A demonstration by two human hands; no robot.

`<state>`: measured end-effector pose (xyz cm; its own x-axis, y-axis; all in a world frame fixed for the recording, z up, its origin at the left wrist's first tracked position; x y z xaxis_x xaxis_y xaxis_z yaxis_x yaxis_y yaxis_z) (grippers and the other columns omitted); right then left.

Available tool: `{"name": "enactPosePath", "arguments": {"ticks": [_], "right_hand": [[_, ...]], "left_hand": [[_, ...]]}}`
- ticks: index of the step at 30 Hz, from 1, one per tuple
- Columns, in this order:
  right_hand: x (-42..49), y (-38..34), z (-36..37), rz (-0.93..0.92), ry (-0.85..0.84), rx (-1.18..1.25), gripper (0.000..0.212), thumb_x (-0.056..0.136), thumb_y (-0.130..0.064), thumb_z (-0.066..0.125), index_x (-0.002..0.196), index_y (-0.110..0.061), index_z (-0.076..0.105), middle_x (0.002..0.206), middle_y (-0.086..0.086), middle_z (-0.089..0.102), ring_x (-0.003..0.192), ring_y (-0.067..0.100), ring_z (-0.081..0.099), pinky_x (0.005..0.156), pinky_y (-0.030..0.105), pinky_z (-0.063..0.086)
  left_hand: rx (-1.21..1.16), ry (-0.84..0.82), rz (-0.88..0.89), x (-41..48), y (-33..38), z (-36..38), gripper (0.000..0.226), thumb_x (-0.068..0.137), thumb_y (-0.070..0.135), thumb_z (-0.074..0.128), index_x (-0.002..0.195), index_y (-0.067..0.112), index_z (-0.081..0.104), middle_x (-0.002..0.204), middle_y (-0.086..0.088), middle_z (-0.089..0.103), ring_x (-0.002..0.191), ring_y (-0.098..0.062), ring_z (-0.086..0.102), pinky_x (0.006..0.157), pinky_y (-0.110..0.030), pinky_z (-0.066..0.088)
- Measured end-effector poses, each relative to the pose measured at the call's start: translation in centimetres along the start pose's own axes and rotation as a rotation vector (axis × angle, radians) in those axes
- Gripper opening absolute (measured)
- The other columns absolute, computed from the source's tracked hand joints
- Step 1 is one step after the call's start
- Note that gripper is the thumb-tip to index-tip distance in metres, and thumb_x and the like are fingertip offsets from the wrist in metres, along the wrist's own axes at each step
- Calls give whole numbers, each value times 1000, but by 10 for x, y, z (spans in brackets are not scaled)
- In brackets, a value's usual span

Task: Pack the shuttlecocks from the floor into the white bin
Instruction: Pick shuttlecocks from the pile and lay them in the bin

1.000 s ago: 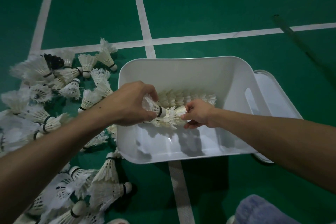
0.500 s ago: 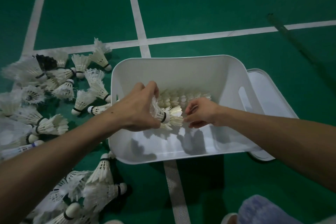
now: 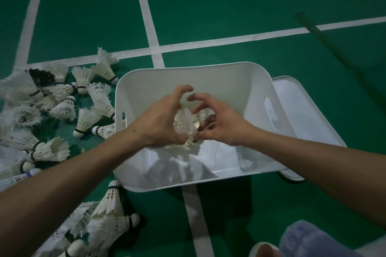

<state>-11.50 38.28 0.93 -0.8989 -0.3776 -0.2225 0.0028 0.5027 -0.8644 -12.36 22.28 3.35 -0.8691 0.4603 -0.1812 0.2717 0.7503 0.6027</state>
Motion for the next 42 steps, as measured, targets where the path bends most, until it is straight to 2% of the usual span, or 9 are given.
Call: {"name": "enactPosePath", "arguments": {"ticks": [3,8,12,18,22,26,32,35,42], "right_hand": [[-2,3,1,-19,6,-27,79,70,-6,84,129,-38,43,122,-4,48,58,6,62,74,31,59],[0,9,0,-6,-15,-169,27,74,-20,82,95,-23,65,132,-2,49,70,9,67,81,33,58],[1,17,-5,58,38,-206,17,77,-25,80,87,-17,69,118,-2,57,74,13,66,80,31,56],[-8,54,-19,408,264,-62,16,81,-25,77,77,-11,70,85,11,72,76,23,71,83,45,57],[-15,64,-17,586,316,165,14,89,-15,68,86,-2,67,92,16,67,77,22,66,73,34,59],[-18,68,-14,640,382,192,11,91,-15,66,85,-5,66,90,8,61,79,20,59,64,29,56],[-15,78,-19,637,493,112,11,84,-20,74,88,-9,74,93,4,68,70,14,61,75,34,57],[-14,76,-17,627,496,181,11,80,-14,78,78,-6,72,74,4,68,59,14,63,81,38,58],[-19,70,-13,661,455,112,36,54,-15,94,75,-9,65,90,10,69,90,25,69,88,39,56]], "left_hand": [[-26,35,8,5,-1,2,99,61,29,86,137,33,23,125,-8,51,99,-15,53,84,-29,49],[-16,8,7,13,-4,6,90,60,32,87,131,29,32,121,-3,54,97,-15,55,84,-29,50],[79,-9,48,9,-7,1,75,67,34,83,129,26,42,126,-1,50,103,-13,50,91,-26,46],[354,28,56,-17,-28,-45,62,74,48,70,128,27,48,139,-1,39,130,-19,30,110,-41,29],[414,31,8,-33,-38,-59,70,70,57,65,130,26,47,140,-1,38,133,-22,24,110,-44,26],[411,68,27,-42,-43,-56,67,71,55,66,129,25,49,138,-1,40,132,-21,20,109,-42,26],[395,109,91,-41,-47,-49,64,73,53,67,127,24,52,135,0,45,131,-20,23,110,-39,25],[362,132,104,-41,-47,-49,62,73,54,66,126,23,53,133,1,45,130,-18,23,109,-39,26],[349,131,117,-40,-47,-45,61,75,55,63,126,24,53,133,1,46,129,-18,24,108,-37,26]]}}
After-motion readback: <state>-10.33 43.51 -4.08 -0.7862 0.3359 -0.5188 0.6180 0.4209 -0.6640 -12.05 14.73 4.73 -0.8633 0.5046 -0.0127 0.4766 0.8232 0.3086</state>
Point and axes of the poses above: each hand's wrist, its own x-axis towards the middle knuckle, its own z-axis out of the palm, y = z × x, the point moved 3 cm from there along x, towards the middle knuckle
